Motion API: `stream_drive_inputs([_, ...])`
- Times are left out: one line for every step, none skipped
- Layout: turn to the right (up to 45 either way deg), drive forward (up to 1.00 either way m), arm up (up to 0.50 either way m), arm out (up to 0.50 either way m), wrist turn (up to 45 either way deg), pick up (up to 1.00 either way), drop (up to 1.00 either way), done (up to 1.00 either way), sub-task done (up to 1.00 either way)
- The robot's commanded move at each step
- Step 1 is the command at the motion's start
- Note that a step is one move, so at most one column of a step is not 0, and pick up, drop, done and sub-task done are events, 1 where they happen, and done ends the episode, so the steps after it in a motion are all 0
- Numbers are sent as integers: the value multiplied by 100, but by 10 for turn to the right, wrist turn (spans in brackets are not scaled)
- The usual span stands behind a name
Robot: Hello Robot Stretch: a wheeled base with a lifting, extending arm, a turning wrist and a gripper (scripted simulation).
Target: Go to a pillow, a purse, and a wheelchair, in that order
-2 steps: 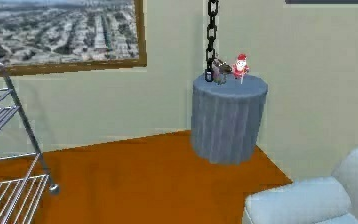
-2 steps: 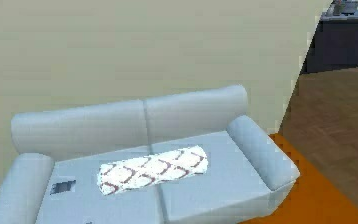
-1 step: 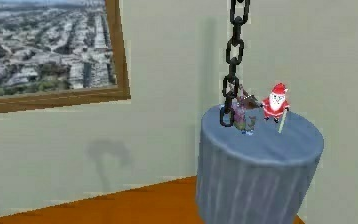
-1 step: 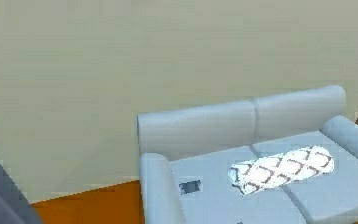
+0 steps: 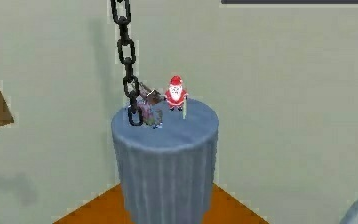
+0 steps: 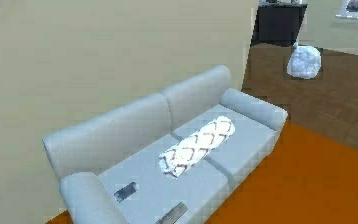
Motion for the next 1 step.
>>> stream_drive_inputs([0,20,0,0,0,0,0,0,0])
